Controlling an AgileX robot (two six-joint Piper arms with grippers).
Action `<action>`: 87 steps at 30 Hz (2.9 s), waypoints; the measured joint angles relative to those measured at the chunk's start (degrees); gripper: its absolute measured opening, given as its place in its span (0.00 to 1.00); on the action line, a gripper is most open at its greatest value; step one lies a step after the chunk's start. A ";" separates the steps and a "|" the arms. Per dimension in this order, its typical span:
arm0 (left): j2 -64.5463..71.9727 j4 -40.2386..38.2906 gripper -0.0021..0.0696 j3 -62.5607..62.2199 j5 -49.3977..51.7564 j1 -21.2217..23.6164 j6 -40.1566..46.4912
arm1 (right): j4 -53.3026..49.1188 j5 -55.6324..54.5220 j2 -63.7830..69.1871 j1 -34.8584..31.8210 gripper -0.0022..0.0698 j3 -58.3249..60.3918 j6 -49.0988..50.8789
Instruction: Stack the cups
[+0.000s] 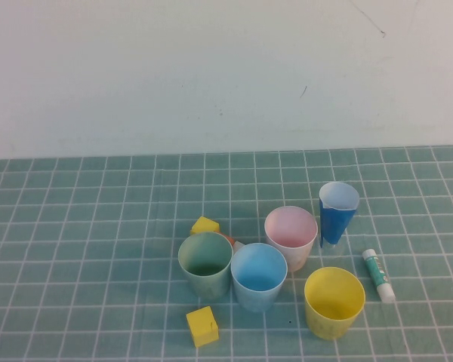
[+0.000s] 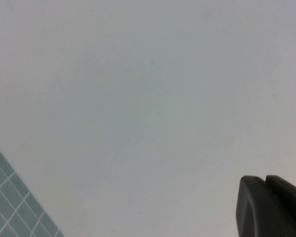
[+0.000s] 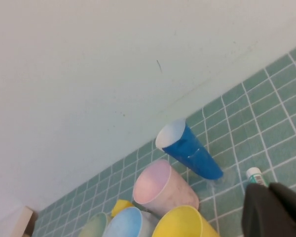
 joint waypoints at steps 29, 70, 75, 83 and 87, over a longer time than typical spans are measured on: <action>41.50 17.19 0.03 -47.20 57.45 -1.04 43.21 | -1.99 5.23 0.00 0.00 0.03 0.00 -8.41; 118.63 24.13 0.69 -84.69 59.38 -26.29 34.28 | -2.12 7.46 0.00 0.00 0.03 0.00 -9.85; 119.81 21.83 0.23 -84.69 57.05 -26.29 36.83 | -2.12 7.46 0.00 0.00 0.03 0.00 -9.85; 116.11 23.19 0.04 -84.75 57.06 -26.29 38.41 | -2.25 7.46 0.00 0.00 0.03 0.00 -10.02; 109.03 23.51 0.04 -85.10 59.43 -26.29 38.39 | -2.25 7.46 0.00 0.00 0.03 0.00 -10.25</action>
